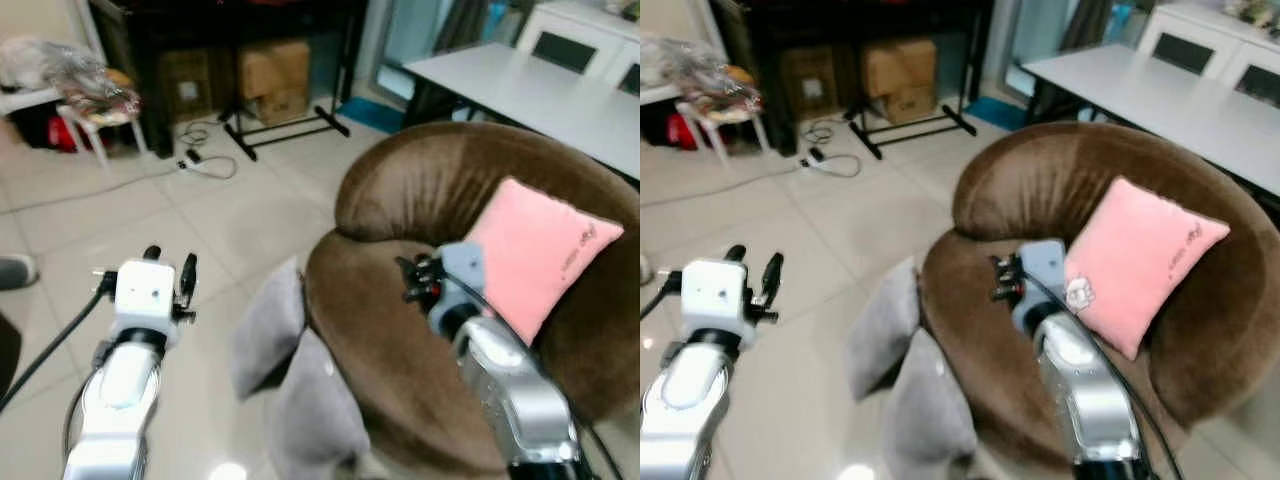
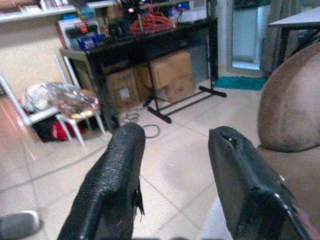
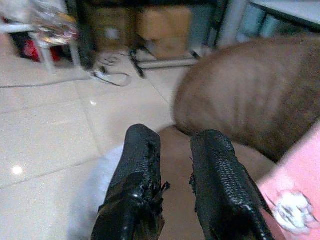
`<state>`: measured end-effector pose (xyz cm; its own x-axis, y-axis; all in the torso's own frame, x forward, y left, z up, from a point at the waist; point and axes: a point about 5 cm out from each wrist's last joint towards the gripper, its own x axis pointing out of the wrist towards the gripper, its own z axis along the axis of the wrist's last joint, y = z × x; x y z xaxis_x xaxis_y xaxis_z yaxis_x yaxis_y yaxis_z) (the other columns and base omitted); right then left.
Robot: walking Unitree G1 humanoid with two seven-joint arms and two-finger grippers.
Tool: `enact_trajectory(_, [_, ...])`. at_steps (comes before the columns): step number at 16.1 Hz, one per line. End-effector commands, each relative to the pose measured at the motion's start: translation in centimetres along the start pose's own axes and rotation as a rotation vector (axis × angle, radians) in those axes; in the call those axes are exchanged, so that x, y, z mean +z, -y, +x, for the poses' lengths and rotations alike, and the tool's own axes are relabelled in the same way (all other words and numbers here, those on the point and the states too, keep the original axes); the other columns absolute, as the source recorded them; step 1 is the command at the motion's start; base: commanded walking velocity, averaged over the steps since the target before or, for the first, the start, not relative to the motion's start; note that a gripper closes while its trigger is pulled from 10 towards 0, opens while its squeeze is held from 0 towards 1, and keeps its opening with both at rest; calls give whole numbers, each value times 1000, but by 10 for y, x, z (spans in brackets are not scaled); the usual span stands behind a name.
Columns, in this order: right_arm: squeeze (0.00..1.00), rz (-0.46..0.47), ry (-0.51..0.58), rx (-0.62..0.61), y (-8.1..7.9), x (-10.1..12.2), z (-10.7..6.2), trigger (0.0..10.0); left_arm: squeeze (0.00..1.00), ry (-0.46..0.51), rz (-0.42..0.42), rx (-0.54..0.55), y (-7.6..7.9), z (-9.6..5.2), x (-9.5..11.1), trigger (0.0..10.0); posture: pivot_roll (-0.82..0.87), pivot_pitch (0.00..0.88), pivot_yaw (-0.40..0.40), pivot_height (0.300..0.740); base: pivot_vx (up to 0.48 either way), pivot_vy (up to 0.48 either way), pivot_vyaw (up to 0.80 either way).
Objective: Move the pillow to the sofa from floor
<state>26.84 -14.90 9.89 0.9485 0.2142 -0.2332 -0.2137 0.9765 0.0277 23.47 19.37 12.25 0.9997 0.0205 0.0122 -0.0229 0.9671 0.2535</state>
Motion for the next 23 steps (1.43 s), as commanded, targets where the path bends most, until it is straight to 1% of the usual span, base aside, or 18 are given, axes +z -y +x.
enact_trajectory(1, [0, 12, 14, -5, 2, 1, 1, 10000, 0, 6, 29, 6, -2, -1, 1, 10000, -39, 0, -59, 720, 0, 0, 0])
enact_trajectory(2, [0, 13, 13, -15, 3, -1, 1, 10000, 0, 3, 48, 5, -1, -1, 0, 10000, -39, 0, -58, 710, 0, 0, 0])
enact_trajectory(5, [0, 39, 34, -81, 10, -5, 0, 10000, 0, 21, 71, 9, -1, -1, -2, 10000, -41, 0, -58, 680, 0, 0, 0])
enact_trajectory(8, [0, 43, 17, -68, 11, -13, 0, 10000, 0, 16, 67, -2, 1, -3, -5, 10000, -41, 0, -56, 635, 0, 0, 0])
enact_trajectory(12, [0, 40, 17, -62, 12, -20, 0, 10000, 0, 21, 68, -7, 2, -3, -5, 10000, -41, 0, -57, 595, 0, 0, 0])
enact_trajectory(13, [0, 32, 21, -56, 12, -21, 1, 10000, 0, 22, 33, 2, 1, -3, -5, 10000, -41, 0, -58, 580, 0, 0, 0])
enact_trajectory(16, [0, 10, 19, -42, 8, -21, 4, 10000, 0, 29, 0, 5, -1, -2, -3, 10000, -40, 0, -60, 575, 0, 0, 0])
enact_trajectory(17, [0, 10, 23, -45, 9, -14, 7, 10000, 0, 29, -3, 3, -1, -2, -4, 10000, -39, 0, -61, 575, 0, 0, 0])
enact_trajectory(19, [0, 2, 24, -48, 9, -13, 8, 10000, 0, 29, -6, -1, -1, -3, -4, 10000, -38, 0, -61, 575, 0, 0, 0])
enact_trajectory(21, [0, -46, 24, -27, 4, -11, 9, 10000, 0, 28, -16, -14, 0, -3, -5, 10000, -37, 0, -62, 575, 283, 0, 0])
enact_trajectory(23, [0, -52, 27, -21, 2, -9, 10, 10000, 0, 28, -20, -17, 0, -3, -6, 10000, -36, 0, -64, 575, 309, 0, 622])
